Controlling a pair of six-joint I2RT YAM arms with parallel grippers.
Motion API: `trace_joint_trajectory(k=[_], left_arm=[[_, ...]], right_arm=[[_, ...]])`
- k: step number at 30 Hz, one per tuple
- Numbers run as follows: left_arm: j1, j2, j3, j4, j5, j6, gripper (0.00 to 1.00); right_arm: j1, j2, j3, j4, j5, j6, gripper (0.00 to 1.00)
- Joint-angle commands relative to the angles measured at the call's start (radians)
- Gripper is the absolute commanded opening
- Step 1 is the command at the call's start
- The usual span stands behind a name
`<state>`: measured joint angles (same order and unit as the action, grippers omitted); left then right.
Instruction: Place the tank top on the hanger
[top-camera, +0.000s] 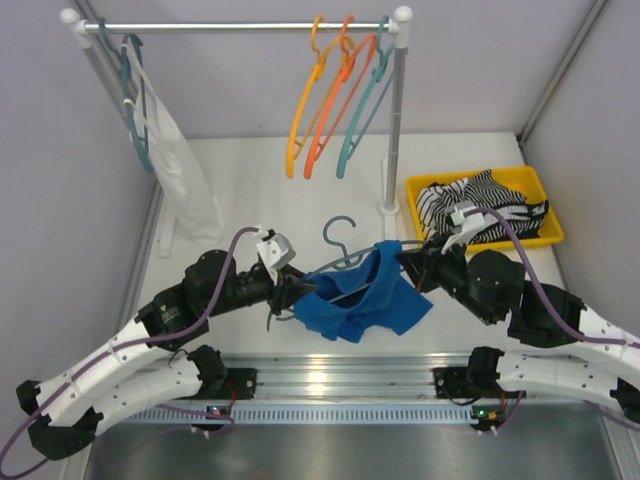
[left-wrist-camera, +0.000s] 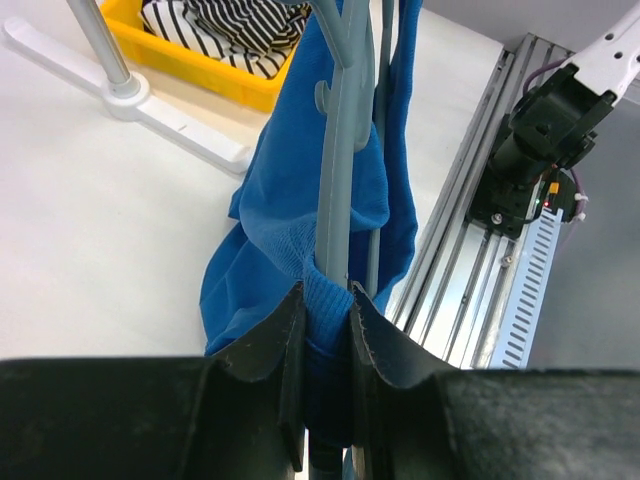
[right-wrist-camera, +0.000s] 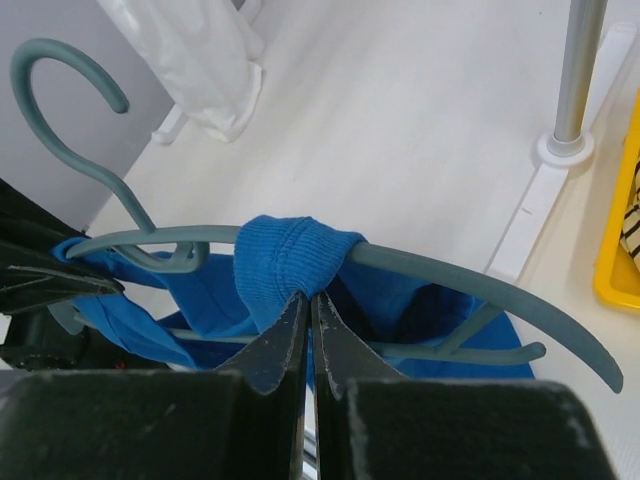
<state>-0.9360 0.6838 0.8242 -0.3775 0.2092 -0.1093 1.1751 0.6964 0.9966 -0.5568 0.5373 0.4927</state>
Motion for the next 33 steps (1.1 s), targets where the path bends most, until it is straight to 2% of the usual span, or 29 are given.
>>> trace_joint_trajectory(k=[1,6,12,15,16,19,20,25,33], left_arm=[[-0.001,-0.02,0.07,0.017,-0.011,0.019,0.0],[-0.001,-0.029,0.118,-0.027,-0.027,0.045,0.0],[-0.003,-0.038,0.168,-0.083,-0.054,0.062,0.0],[-0.003,-0.055,0.174,-0.093,-0.073,0.063,0.0],[-0.001,-0.058,0.173,-0.1,-0.079,0.06,0.0],[-0.001,-0.078,0.174,-0.115,-0.105,0.046,0.0],[-0.001,-0.082,0.174,-0.121,-0.114,0.045,0.0],[-0.001,-0.13,0.173,-0.181,-0.198,0.017,0.0],[-0.001,-0.201,0.174,-0.254,-0.379,-0.023,0.0]], right_arm=[[-0.011,0.003,0.048,-0.015,0.018,-0.005,0.0],[-0.011,0.021,0.089,-0.023,0.032,-0.013,0.0],[-0.009,0.048,0.138,-0.017,0.006,-0.026,0.1],[-0.012,0.054,0.154,-0.009,-0.01,-0.04,0.24],[-0.009,0.057,0.171,-0.014,-0.022,-0.046,0.35],[-0.011,0.071,0.201,-0.015,-0.036,-0.052,0.49],[-0.011,0.075,0.208,-0.015,-0.036,-0.054,0.5],[-0.012,0.089,0.241,-0.023,-0.025,-0.072,0.54],[-0.011,0.137,0.283,-0.028,-0.014,-0.094,0.54]])
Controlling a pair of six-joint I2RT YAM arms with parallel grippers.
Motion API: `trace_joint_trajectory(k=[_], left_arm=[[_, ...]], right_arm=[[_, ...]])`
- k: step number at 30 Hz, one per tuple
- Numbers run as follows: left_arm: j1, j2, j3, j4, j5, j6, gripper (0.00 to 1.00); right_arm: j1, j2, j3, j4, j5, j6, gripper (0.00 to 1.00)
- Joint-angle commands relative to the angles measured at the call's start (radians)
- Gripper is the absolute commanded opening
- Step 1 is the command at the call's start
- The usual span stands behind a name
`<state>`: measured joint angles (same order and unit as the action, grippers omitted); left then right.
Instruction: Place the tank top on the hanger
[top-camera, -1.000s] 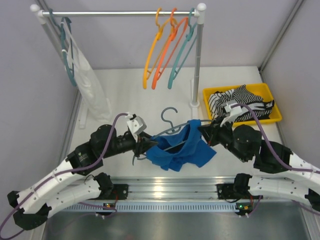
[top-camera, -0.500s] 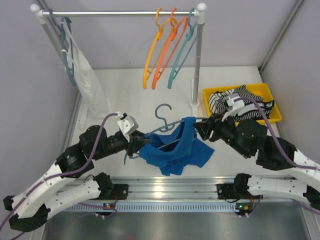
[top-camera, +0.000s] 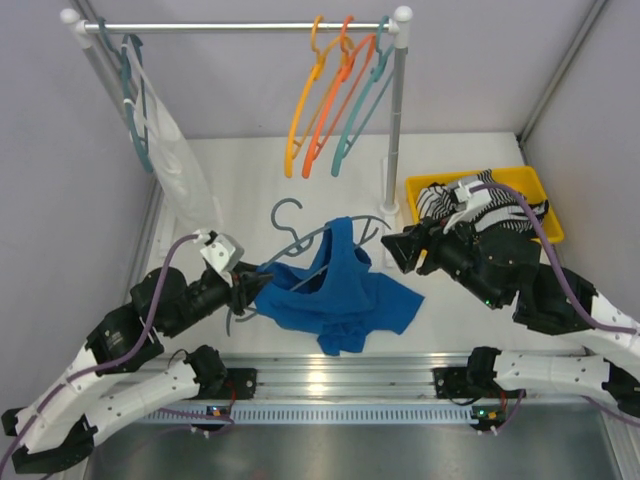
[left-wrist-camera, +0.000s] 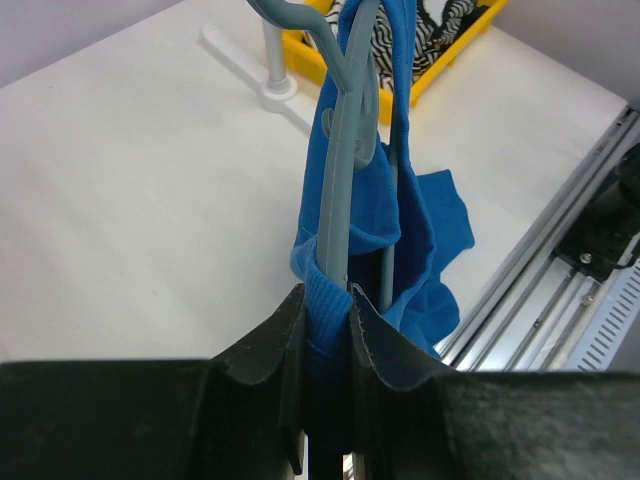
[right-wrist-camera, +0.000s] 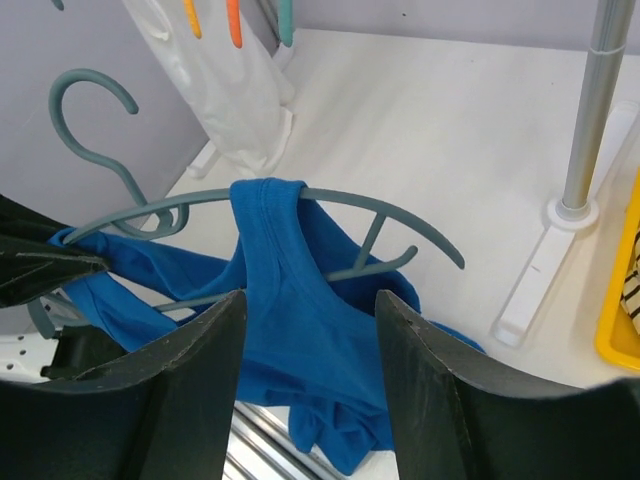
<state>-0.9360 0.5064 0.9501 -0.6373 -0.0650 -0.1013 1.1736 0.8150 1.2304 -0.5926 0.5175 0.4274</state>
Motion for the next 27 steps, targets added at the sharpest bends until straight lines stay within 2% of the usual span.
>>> trace_joint_trajectory(k=[1,9,15,16,21,22,27], left_arm=[[-0.001,-0.026,0.052,-0.002,-0.12,-0.032,0.0],[-0.001,-0.032,0.107,-0.097,-0.334,-0.025,0.0],[-0.001,0.02,0.163,-0.118,-0.557,0.006,0.0],[-0.001,0.03,0.165,-0.095,-0.626,0.03,0.0],[-0.001,0.13,0.164,0.083,-0.783,0.178,0.0],[-0.001,0.147,0.167,0.112,-0.801,0.239,0.0],[0.02,0.291,0.24,0.222,-0.808,0.334,0.0]], right_arm=[[-0.011,0.022,0.053,0.008,0.006,-0.032,0.54],[-0.011,0.076,0.113,-0.01,0.012,-0.058,0.54],[-0.012,0.121,0.173,-0.018,0.009,-0.088,0.55],[-0.014,0.127,0.179,-0.018,0.003,-0.096,0.54],[-0.023,0.176,0.216,-0.006,-0.03,-0.118,0.54],[-0.025,0.182,0.225,-0.006,-0.034,-0.119,0.54],[-0.034,0.216,0.262,-0.009,-0.06,-0.139,0.54]])
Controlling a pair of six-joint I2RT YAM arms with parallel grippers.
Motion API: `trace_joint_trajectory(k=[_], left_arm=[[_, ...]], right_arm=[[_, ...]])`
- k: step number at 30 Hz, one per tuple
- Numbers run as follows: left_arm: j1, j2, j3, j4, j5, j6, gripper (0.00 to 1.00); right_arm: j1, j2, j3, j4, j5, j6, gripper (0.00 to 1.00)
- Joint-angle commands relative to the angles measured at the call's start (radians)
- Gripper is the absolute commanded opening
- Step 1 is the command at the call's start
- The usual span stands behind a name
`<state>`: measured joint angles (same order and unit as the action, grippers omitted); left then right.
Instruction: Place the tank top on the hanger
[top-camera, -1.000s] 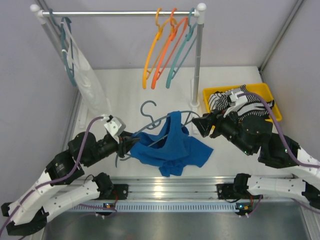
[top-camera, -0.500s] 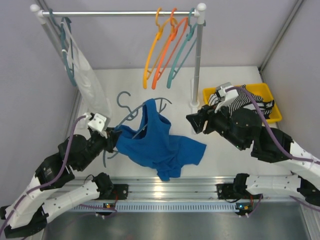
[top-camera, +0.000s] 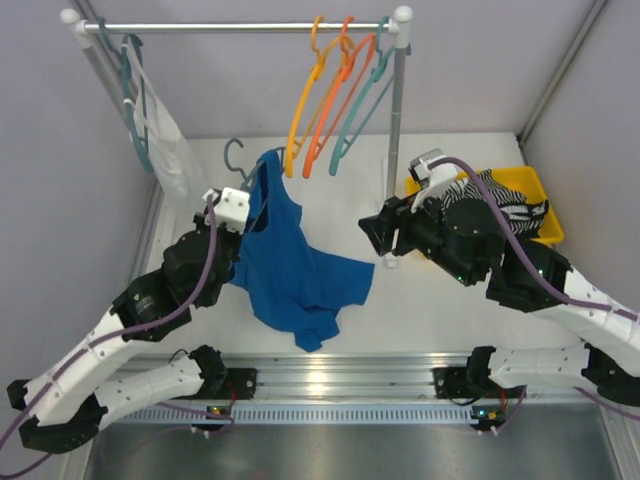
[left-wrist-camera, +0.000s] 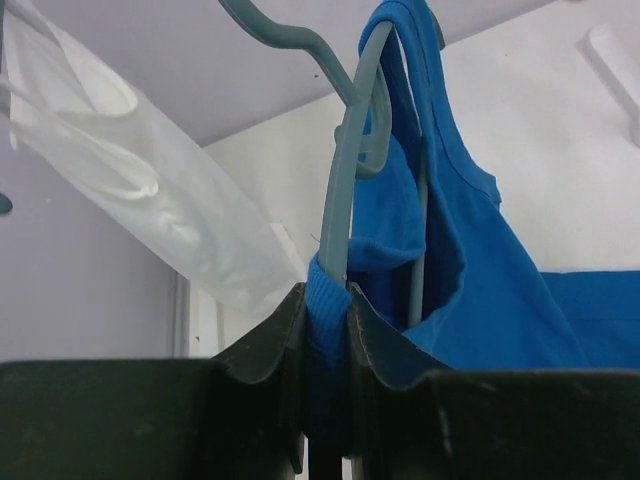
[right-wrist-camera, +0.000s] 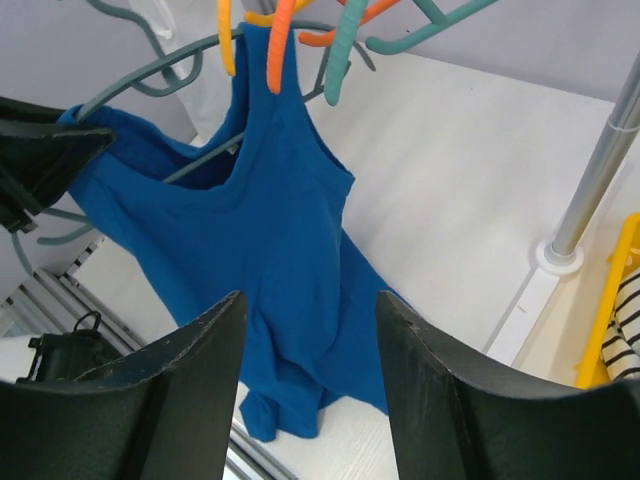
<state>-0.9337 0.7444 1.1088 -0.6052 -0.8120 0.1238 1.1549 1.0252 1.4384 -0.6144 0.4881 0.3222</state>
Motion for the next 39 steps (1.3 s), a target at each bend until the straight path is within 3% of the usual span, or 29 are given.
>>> trace_joint_trajectory(k=[1,6,13,23,29,39], left_arm=[[0.068,0.074,0.094,0.191,-0.032,0.106,0.0],[0.376,0.173,0.151,0.195,0.352,0.013,0.0],[0.596,0.28,0.256,0.262,0.557,-0.012,0.0],[0.671,0.392,0.485,0.243,0.582,0.01,0.0],[0.7,0.424,0.531,0.245,0.59,0.025,0.0],[0.868,0.447,0.568,0.289,0.718,0.017,0.0]], right_arm=[[-0.02,0.009,0.057,0.013,-0.032,-0.035,0.54],[-0.034,0.01,0.073,0.005,-0.049,-0.046,0.54],[-0.053,0.013,0.086,-0.001,-0.074,-0.049,0.53],[-0.073,0.029,0.132,-0.013,-0.103,-0.071,0.53],[-0.083,0.041,0.145,-0.015,-0.128,-0.074,0.53],[-0.087,0.046,0.145,-0.024,-0.143,-0.063,0.52]])
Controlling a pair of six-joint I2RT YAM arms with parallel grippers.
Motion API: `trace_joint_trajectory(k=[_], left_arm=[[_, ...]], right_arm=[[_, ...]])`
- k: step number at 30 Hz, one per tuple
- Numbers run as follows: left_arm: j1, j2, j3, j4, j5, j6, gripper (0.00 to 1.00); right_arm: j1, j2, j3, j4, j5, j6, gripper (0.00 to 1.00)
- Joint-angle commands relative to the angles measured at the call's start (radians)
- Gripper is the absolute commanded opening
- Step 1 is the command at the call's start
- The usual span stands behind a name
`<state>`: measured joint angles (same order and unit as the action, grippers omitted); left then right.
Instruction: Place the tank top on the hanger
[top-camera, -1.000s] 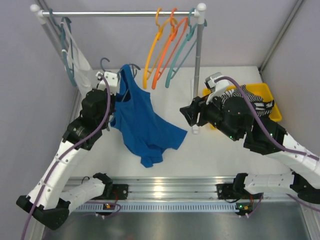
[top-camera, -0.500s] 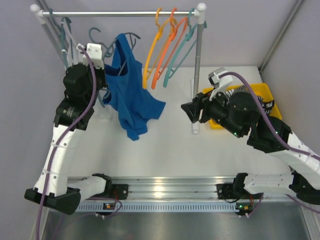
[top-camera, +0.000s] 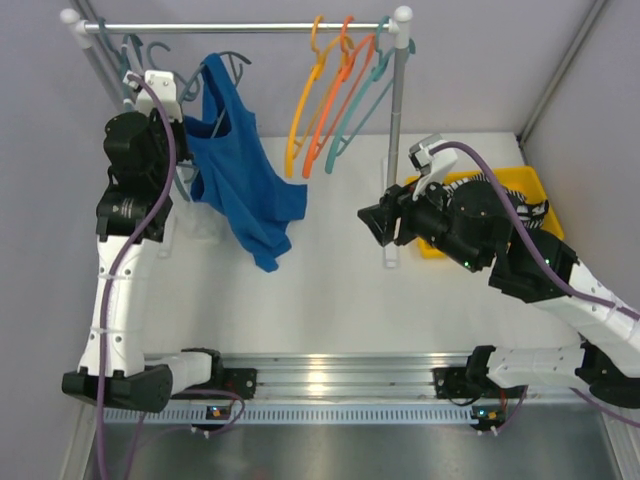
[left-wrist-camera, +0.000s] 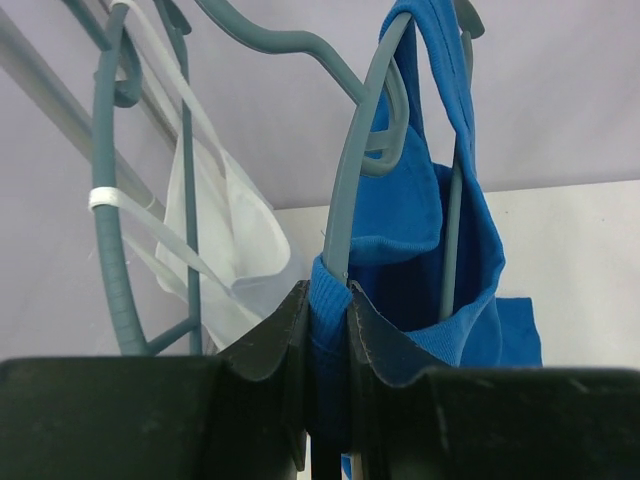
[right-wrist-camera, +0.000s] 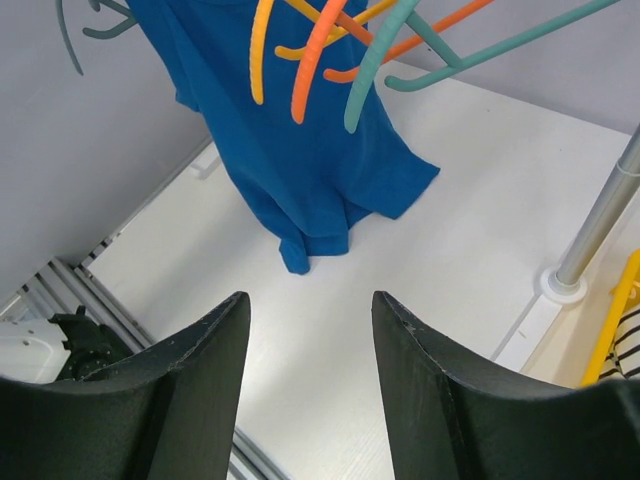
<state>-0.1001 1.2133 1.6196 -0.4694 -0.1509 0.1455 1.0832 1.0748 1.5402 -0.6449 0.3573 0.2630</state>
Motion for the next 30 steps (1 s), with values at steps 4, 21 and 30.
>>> trace_joint_trajectory(k=[4,21,30], left_arm=[[0.06,-0.023,0.065,0.17,0.088,-0.003,0.0],[0.082,0.081,0.189,0.133,0.108,0.037,0.0],[0.082,0.158,0.284,0.13,0.07,0.072,0.0]], right_arm=[[-0.017,0.002,0.038,0.008,-0.015,0.002,0.51],[-0.025,-0.041,-0.092,0.103,-0.089,-0.011,0.52],[-0.039,-0.004,-0.121,0.126,-0.158,-0.034,0.51]])
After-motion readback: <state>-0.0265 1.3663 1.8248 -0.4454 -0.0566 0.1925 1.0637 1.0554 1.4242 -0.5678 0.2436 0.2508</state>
